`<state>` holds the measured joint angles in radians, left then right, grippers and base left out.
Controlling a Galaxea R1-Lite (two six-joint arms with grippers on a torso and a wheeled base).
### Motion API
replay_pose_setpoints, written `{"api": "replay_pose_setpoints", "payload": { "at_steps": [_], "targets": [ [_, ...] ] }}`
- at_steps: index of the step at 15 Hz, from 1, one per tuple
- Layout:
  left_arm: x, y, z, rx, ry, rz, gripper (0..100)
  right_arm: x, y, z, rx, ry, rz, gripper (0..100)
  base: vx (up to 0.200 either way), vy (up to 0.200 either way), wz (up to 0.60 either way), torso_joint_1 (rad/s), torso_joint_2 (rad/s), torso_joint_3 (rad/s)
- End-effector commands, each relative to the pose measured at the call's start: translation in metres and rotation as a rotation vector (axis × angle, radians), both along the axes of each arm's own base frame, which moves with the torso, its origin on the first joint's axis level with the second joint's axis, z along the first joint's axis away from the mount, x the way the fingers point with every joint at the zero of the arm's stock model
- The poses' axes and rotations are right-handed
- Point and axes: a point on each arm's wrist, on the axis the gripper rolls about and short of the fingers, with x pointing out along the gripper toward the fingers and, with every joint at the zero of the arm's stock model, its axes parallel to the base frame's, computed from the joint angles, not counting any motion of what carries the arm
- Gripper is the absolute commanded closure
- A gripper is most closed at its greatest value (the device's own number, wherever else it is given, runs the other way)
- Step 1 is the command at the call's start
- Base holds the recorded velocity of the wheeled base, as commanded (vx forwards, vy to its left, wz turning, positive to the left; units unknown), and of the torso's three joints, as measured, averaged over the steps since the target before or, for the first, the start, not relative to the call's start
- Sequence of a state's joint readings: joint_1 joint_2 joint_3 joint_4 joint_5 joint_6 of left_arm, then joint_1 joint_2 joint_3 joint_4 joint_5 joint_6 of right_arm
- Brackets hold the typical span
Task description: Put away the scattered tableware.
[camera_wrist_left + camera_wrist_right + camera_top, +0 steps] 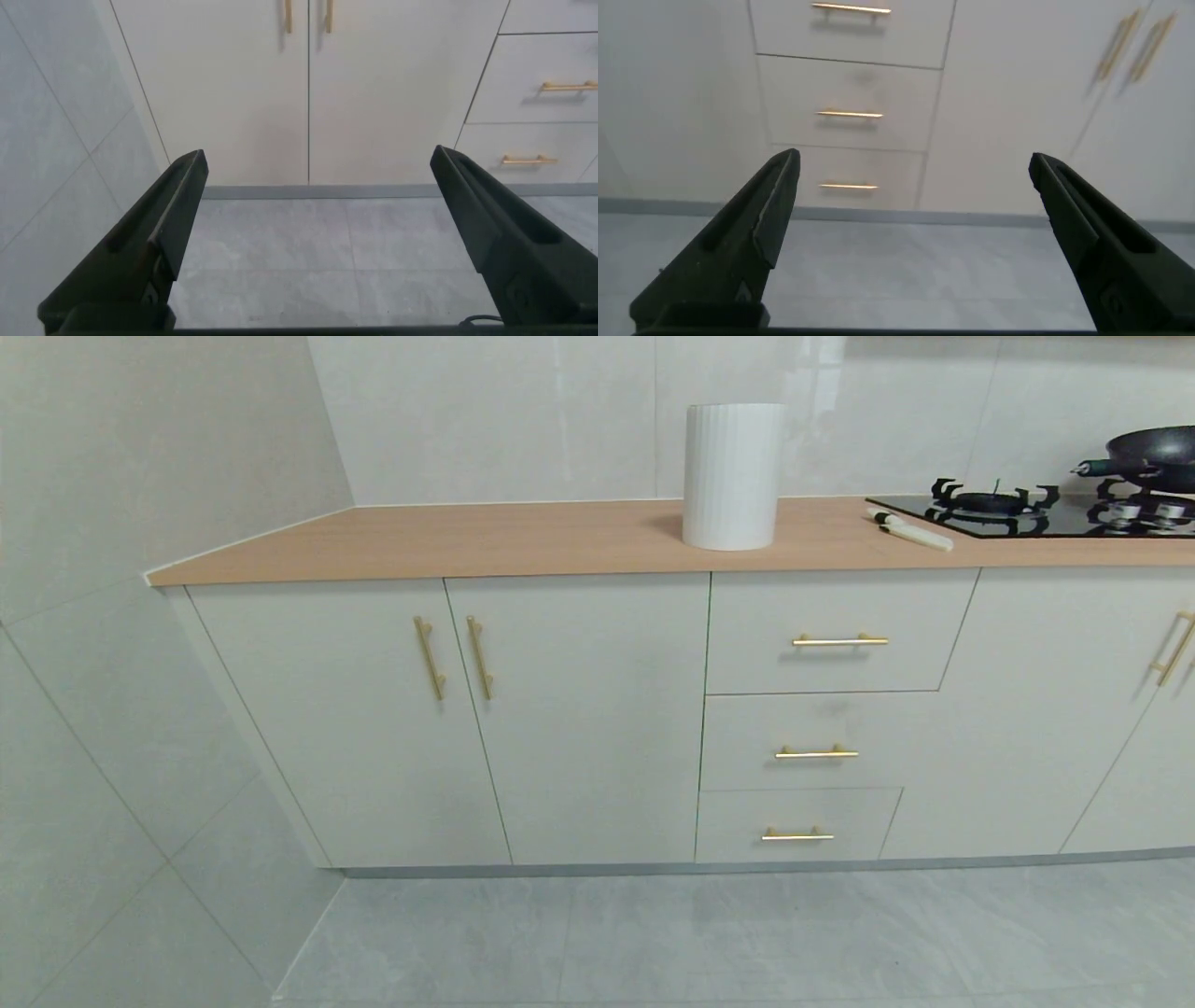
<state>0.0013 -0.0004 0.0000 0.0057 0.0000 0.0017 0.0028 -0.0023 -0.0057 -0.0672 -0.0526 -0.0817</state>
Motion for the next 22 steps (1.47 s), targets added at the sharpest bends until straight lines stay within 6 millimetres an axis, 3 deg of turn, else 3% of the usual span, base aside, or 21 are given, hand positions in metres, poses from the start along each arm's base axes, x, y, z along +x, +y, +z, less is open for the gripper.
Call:
{"api": "replay_pose_setpoints", "payload": {
  "at_steps": [1, 3, 13, 22],
  "targets": [
    [0.0000, 0.0000, 0.0000, 0.000, 0.001, 0.000, 0, 0.0010, 0.0007, -0.0022, 0.035, 0.017, 0.034, 0, 0.000, 0.000, 0.00, 0.000, 0.00, 0.000],
    [0.0000, 0.0000, 0.0000, 0.000, 0.001, 0.000, 0, 0.0009, 0.0019, -0.0094, 0.061, 0.088, 0.084, 0, 0.000, 0.000, 0.00, 0.000, 0.00, 0.000],
    [0.0000, -0.0001, 0.0000, 0.014, 0.001, -0.004, 0, 0.0009, 0.0018, -0.0084, 0.063, 0.075, 0.081, 0, 0.000, 0.000, 0.00, 0.000, 0.00, 0.000],
    [-0.0001, -0.0001, 0.0006, 0.004, -0.002, -0.006, 0, 0.0010, 0.0019, -0.0084, 0.062, 0.076, 0.084, 0, 0.200, 0.000, 0.00, 0.004, 0.00, 0.002]
  ]
}}
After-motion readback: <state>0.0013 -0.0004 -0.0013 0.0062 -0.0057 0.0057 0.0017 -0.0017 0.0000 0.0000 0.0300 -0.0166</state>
